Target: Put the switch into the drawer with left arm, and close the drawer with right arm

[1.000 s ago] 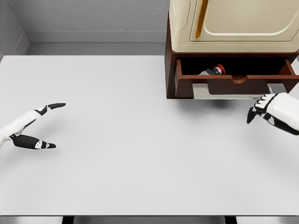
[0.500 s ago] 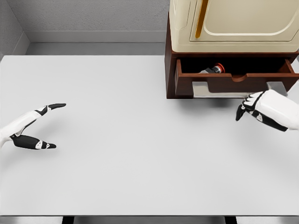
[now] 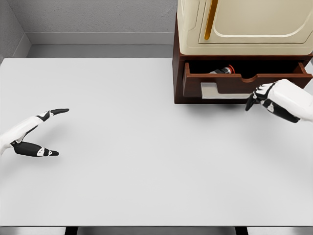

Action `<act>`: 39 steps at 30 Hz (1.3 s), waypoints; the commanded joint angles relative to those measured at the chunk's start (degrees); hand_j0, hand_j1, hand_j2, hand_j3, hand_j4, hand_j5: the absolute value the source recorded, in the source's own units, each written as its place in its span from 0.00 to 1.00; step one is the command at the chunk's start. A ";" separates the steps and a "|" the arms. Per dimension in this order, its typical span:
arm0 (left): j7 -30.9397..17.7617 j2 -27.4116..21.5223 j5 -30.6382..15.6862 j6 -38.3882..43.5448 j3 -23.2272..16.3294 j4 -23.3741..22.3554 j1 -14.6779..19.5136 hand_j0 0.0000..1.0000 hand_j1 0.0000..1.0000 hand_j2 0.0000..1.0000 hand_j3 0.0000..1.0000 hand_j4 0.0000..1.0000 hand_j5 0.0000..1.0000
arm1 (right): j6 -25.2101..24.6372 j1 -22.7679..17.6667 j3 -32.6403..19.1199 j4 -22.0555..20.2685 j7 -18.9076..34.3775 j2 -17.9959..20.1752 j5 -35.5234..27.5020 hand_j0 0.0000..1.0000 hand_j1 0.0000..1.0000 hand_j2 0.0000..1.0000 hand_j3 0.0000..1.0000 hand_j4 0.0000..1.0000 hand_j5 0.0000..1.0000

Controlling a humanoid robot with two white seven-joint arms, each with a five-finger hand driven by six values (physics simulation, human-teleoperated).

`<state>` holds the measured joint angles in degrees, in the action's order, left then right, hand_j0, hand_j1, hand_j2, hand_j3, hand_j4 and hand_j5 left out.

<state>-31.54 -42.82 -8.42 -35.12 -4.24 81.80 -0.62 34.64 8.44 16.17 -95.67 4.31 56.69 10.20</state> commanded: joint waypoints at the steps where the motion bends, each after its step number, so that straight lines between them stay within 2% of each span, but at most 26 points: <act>1: 0.08 -0.07 -0.46 0.12 0.02 0.03 0.00 1.00 1.00 1.00 1.00 1.00 1.00 | 0.36 0.00 1.06 0.83 0.61 0.26 3.51 0.33 0.33 0.33 0.33 0.33 0.33; 2: -0.01 -0.07 -0.55 0.12 0.02 0.03 0.00 1.00 1.00 1.00 1.00 1.00 1.00 | 0.36 -0.09 0.97 0.83 0.52 0.62 3.07 0.33 0.33 0.33 0.33 0.33 0.33; 9: 0.08 -0.07 -0.46 0.12 0.11 -0.06 0.00 1.00 1.00 1.00 1.00 1.00 1.00 | 0.36 0.09 0.09 1.01 0.26 10.46 -2.73 0.32 0.32 0.32 0.32 0.32 0.32; 15: -0.01 -0.16 -0.46 0.12 0.11 -0.41 0.00 1.00 1.00 1.00 1.00 1.00 1.00 | 0.36 -0.62 -0.97 0.92 0.17 12.39 -3.44 0.31 0.31 0.31 0.31 0.31 0.31; 19: -0.01 -0.16 -0.46 0.12 0.11 -0.41 0.00 1.00 1.00 1.00 1.00 1.00 1.00 | 0.36 -3.52 -0.70 0.66 0.26 12.39 -3.09 0.30 0.30 0.30 0.30 0.30 0.30; 26: -0.01 -0.16 -0.46 0.12 0.11 -0.41 0.00 1.00 1.00 1.00 1.00 1.00 1.00 | 0.36 -5.45 -0.44 -1.98 0.61 12.66 -2.38 0.23 0.23 0.23 0.23 0.23 0.23; 31: 0.08 -0.16 -0.46 0.12 0.11 -0.50 0.00 1.00 1.00 1.00 1.00 1.00 1.00 | 0.36 -5.98 0.09 -2.16 0.70 10.20 -0.98 0.19 0.19 0.19 0.19 0.19 0.19; 39: 0.08 -0.16 -0.55 0.12 0.11 -0.50 -0.35 1.00 1.00 1.00 1.00 1.00 1.00 | 0.36 -5.28 0.27 -2.33 1.22 5.54 1.22 0.19 0.19 0.19 0.19 0.19 0.19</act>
<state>-31.50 -42.91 -8.46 -35.12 -4.14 81.28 -0.97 35.04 3.25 16.40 -97.93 5.32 63.34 11.13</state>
